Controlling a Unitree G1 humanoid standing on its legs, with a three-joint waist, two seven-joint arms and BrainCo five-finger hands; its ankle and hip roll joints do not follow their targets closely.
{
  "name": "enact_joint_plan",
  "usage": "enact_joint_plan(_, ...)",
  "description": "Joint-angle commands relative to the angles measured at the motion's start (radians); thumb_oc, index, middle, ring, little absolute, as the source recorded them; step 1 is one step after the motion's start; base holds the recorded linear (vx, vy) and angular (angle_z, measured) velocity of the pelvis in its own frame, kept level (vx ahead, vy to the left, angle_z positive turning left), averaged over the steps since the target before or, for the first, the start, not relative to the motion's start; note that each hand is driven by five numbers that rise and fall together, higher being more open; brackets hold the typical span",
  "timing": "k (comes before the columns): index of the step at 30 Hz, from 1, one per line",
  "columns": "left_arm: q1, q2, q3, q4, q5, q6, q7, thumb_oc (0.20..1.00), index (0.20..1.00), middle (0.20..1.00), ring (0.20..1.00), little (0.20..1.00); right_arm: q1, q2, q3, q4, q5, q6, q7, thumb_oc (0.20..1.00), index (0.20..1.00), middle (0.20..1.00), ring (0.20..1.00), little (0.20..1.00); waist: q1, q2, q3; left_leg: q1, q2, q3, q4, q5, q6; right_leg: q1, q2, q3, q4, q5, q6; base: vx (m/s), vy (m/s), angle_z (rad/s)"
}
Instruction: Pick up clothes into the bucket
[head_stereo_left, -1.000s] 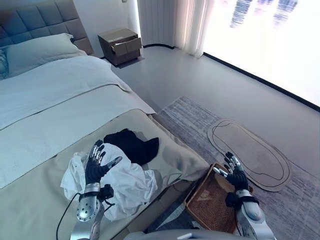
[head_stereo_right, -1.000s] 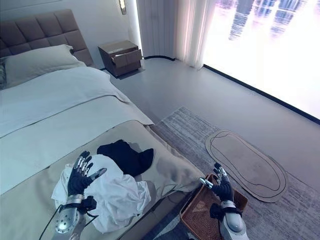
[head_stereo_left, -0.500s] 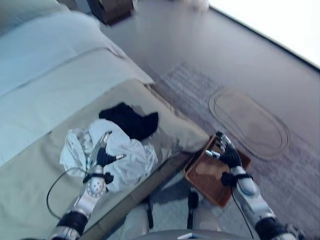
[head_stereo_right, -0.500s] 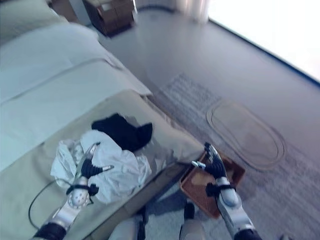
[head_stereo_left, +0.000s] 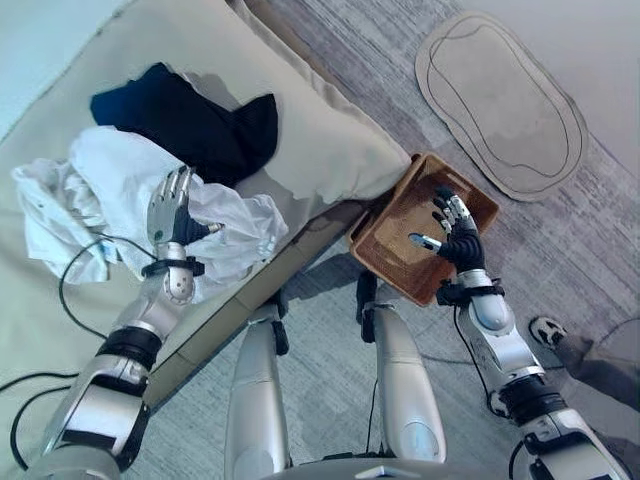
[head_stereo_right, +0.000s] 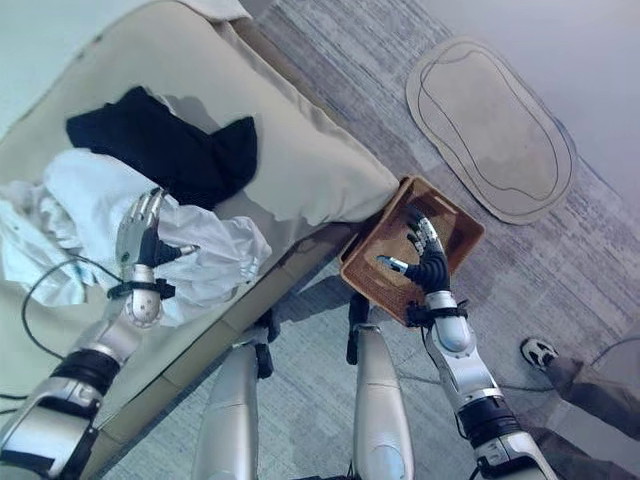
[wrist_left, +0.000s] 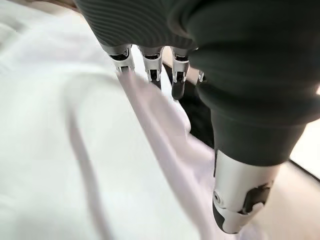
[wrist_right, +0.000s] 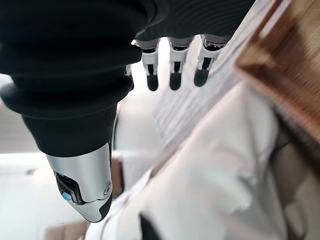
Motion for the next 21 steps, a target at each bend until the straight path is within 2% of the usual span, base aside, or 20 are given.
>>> enact_joint_plan(1,0.005,0.004,0.000,0.028,0.073,0.030,0.025,1.000,1.000,1.000,1.000,1.000,0.064,-0.030,-0.021,-0.104,0.009,-0.072,-0.008,1.000,1.000,1.000,1.000,1.000,-0.016,-0.001,-0.096,-0.052,0.060,-0.018,0.175,-0.147,0.006,-0.005,-0.053,0.016,-0.137,0.140,0.077,0.00,0.000,0.00)
enact_joint_plan(8,-0.081,0.019,-0.112,0.135,0.143,0.060,-0.031,1.000,1.000,1.000,1.000,1.000,0.038,-0.043,-0.022,-0.102,0.023,-0.081,0.000,1.000,1.000,1.000,1.000,1.000,-0.036,0.008,-0.106,-0.145,0.057,-0.033,0.227,-0.160,0.010,-0.100,-0.045,0.030,-0.080,0.126,0.072,0.00,0.001,0.00)
enact_joint_plan(11,-0.100,0.000,-0.154,0.160,0.171,0.059,-0.060,1.000,1.000,1.000,1.000,1.000,0.027,-0.041,-0.020,-0.098,0.021,-0.082,-0.001,1.000,1.000,1.000,1.000,1.000,-0.038,0.013,-0.111,-0.165,0.053,-0.035,0.240,-0.167,0.014,-0.123,-0.044,0.033,-0.064,0.121,0.072,0.00,0.000,0.00)
enact_joint_plan(12,-0.100,0.000,-0.155,0.160,0.171,0.059,-0.060,0.827,0.827,0.827,0.827,0.827,0.027,-0.041,-0.020,-0.098,0.021,-0.082,-0.001,1.000,1.000,1.000,1.000,1.000,-0.038,0.013,-0.111,-0.165,0.053,-0.035,0.240,-0.167,0.014,-0.123,-0.044,0.033,-0.064,0.121,0.072,0.00,0.000,0.00)
enact_joint_plan(13,-0.100,-0.013,-0.175,0.160,0.192,0.057,-0.083,0.592,0.592,0.592,0.592,0.592,0.026,-0.039,-0.022,-0.096,0.021,-0.082,0.003,1.000,1.000,1.000,1.000,1.000,-0.039,0.016,-0.113,-0.171,0.050,-0.034,0.241,-0.168,0.016,-0.129,-0.046,0.034,-0.062,0.119,0.072,0.02,0.024,0.03)
enact_joint_plan(14,-0.098,-0.023,-0.185,0.175,0.205,0.057,-0.091,0.523,0.523,0.523,0.523,0.523,0.024,-0.036,-0.023,-0.096,0.020,-0.082,0.004,1.000,1.000,1.000,1.000,1.000,-0.040,0.017,-0.115,-0.170,0.050,-0.035,0.239,-0.169,0.016,-0.129,-0.047,0.033,-0.064,0.119,0.072,0.03,0.030,0.03)
enact_joint_plan(15,-0.097,-0.034,-0.195,0.183,0.211,0.059,-0.098,0.200,0.200,0.200,0.200,0.200,0.023,-0.036,-0.024,-0.091,0.017,-0.083,0.005,1.000,1.000,1.000,1.000,1.000,-0.039,0.019,-0.117,-0.168,0.049,-0.032,0.233,-0.169,0.017,-0.130,-0.048,0.033,-0.067,0.118,0.073,0.00,0.000,0.00)
enact_joint_plan(21,-0.052,-0.082,-0.191,0.192,0.229,0.060,-0.119,0.200,0.200,0.200,0.200,0.200,0.034,-0.026,-0.028,-0.082,0.008,-0.082,0.013,1.000,1.000,1.000,1.000,1.000,-0.035,0.021,-0.139,-0.159,0.042,-0.034,0.210,-0.165,0.018,-0.123,-0.049,0.032,-0.086,0.122,0.075,0.01,0.005,0.01)
